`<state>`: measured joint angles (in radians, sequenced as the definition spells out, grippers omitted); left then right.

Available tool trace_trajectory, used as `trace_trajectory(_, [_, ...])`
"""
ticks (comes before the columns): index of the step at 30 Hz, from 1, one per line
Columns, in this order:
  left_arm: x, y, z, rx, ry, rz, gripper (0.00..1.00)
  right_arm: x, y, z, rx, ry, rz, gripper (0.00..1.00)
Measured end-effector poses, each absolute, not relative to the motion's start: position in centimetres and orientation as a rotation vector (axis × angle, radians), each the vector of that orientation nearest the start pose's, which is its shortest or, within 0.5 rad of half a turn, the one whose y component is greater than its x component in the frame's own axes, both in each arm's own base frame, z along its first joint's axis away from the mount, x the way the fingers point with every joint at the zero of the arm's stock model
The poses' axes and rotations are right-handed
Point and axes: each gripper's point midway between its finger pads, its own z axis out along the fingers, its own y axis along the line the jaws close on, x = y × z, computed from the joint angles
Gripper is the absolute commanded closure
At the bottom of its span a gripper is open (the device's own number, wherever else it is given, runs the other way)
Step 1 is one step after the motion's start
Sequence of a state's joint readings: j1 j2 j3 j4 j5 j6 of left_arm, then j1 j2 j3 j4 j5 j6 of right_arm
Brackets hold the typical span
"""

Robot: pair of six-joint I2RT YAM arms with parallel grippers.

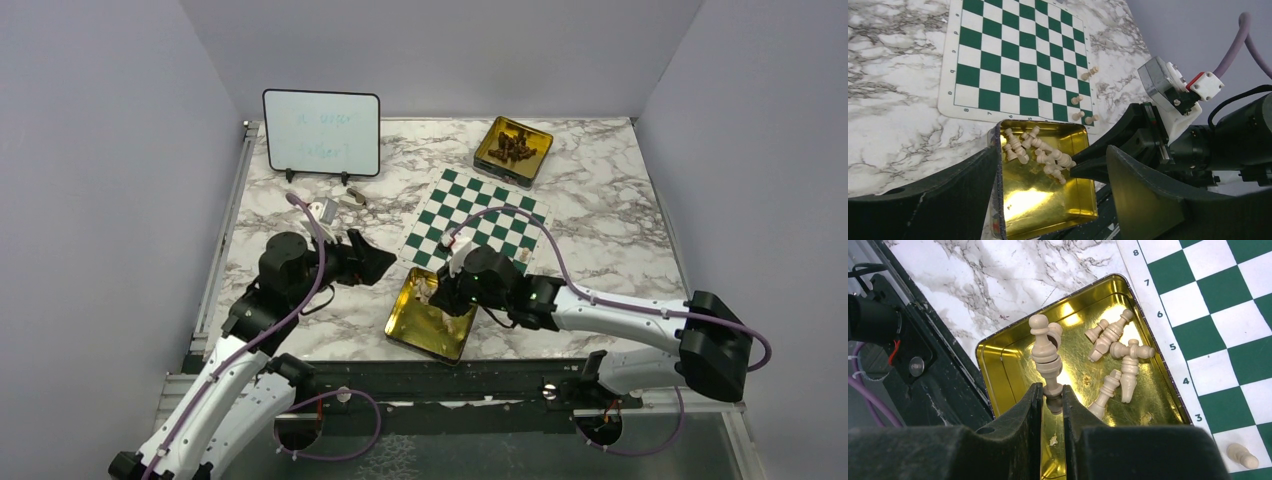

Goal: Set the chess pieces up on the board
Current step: Pick up the chess piece from the storage box, then place the chess piece on the chessboard.

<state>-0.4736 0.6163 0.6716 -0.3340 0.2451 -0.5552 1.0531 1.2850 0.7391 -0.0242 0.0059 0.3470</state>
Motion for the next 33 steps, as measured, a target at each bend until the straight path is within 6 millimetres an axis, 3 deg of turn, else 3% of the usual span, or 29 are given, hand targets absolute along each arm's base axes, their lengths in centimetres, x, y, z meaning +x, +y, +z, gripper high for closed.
trace_trajectory(9, [20.2, -19.8, 23.0, 0.081, 2.022, -1.071, 0.44, 17.3, 33.2, 13.5, -0.75, 2.042, 0.839, 0.9])
trace_trajectory(16, [20.0, -21.0, 21.8, 0.064, 2.084, -1.157, 0.44, 17.2, 33.5, 15.6, -0.735, 1.96, 0.895, 0.9])
trace_trajectory(25, [20.0, -23.2, 19.3, 0.043, 2.193, -1.299, 0.5, 17.1, 33.7, 15.8, -0.746, 1.95, 0.911, 0.9])
trace_trajectory(33, [20.0, -23.9, 19.0, 0.051, 2.206, -1.358, 0.54, 16.9, 33.8, 15.9, -0.756, 1.947, 0.925, 0.9])
